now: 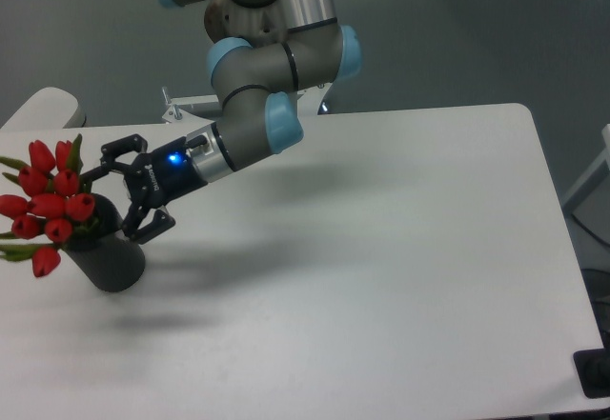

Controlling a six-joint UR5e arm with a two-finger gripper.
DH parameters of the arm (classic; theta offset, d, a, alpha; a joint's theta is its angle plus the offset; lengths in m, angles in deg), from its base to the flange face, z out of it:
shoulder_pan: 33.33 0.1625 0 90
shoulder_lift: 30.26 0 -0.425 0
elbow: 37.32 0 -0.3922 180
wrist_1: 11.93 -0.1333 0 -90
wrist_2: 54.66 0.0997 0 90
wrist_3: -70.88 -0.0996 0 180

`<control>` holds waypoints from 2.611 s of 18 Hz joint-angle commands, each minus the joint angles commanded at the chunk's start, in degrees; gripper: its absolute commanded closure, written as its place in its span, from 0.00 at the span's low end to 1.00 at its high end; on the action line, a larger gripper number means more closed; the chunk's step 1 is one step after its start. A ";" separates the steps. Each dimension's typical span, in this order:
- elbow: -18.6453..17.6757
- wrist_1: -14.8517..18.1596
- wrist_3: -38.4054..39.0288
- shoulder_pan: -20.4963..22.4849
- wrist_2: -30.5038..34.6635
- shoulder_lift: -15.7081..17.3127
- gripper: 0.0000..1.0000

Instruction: Insert the flowers into the vase

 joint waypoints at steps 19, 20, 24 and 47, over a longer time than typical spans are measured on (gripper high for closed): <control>21.16 10.80 -2.46 14.86 43.76 3.97 0.00; 23.18 11.77 -2.55 15.03 45.69 3.18 0.00; 28.99 12.39 -3.07 15.12 50.89 0.19 0.00; 35.07 18.11 -15.56 13.89 67.25 -2.01 0.00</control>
